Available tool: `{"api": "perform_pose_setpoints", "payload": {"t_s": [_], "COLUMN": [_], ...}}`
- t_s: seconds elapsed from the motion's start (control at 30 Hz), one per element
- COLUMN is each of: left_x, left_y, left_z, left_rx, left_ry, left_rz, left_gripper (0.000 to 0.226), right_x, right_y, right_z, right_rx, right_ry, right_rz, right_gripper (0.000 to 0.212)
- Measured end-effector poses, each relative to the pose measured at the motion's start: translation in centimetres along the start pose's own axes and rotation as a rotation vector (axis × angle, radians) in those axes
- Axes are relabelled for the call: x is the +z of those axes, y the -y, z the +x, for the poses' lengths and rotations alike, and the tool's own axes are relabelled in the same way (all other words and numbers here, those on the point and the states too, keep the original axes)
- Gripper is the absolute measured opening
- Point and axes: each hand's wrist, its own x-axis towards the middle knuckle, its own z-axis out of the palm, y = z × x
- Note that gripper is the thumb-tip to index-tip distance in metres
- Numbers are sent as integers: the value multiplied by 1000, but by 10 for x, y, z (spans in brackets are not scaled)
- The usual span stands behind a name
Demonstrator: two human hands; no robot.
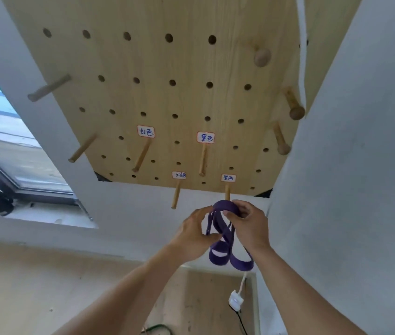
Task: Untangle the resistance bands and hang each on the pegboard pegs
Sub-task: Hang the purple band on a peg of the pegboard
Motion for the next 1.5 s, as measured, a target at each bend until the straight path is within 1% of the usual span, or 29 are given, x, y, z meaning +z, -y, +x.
{"api": "perform_pose_setpoints", "payload": {"t_s": [0.13,0.3,0.37,0.43,0.57,0.63,0.67,0.73,0.83,0.9,0.97,1.07,1.23,1.37,1.43,1.5], "left_x": [0,7,11,14,20,21,22,24,25,23,25,34,39,39,39,38], "left_y": [-1,-2,-3,-4,-7,-6,-3,3,7,0,1,2,1,1,1,0], "left_z": [13,30,38,45,57,65,70,80,88,85,88,92,97,95,94,90], "left_rx": [0,-55,-85,-112,-150,-143,-134,-131,-117,-120,-137,-168,-157,-133,-119,-136], "left_ry": [34,115,114,95,104,95,81,74,67,87,113,105,64,51,46,54], "left_rz": [59,70,47,20,-32,-46,-53,-40,-6,-3,-20,-46,-79,-64,-81,-74], "left_gripper": [72,73,68,71,86,87,83,75,88,77,67,72,60,65,64,68], "right_x": [13,22,22,24,23,23,24,28,31,31,30,29,27,25,26,29], "right_y": [-16,-9,-3,0,4,3,3,0,-5,-9,-11,-10,-8,-6,-5,-5], "right_z": [7,21,32,45,72,81,83,82,74,72,75,81,88,85,81,79], "right_rx": [13,40,44,59,63,52,50,31,20,9,7,33,58,36,13,-16], "right_ry": [-63,-71,-65,-47,-21,-3,0,-41,-116,-152,-155,-108,-86,-56,-79,-91], "right_rz": [-5,35,36,16,-82,-157,-192,-249,-293,-294,-264,-192,-164,-270,-342,-371], "right_gripper": [29,28,27,28,38,39,39,39,43,41,36,36,36,38,38,35]}}
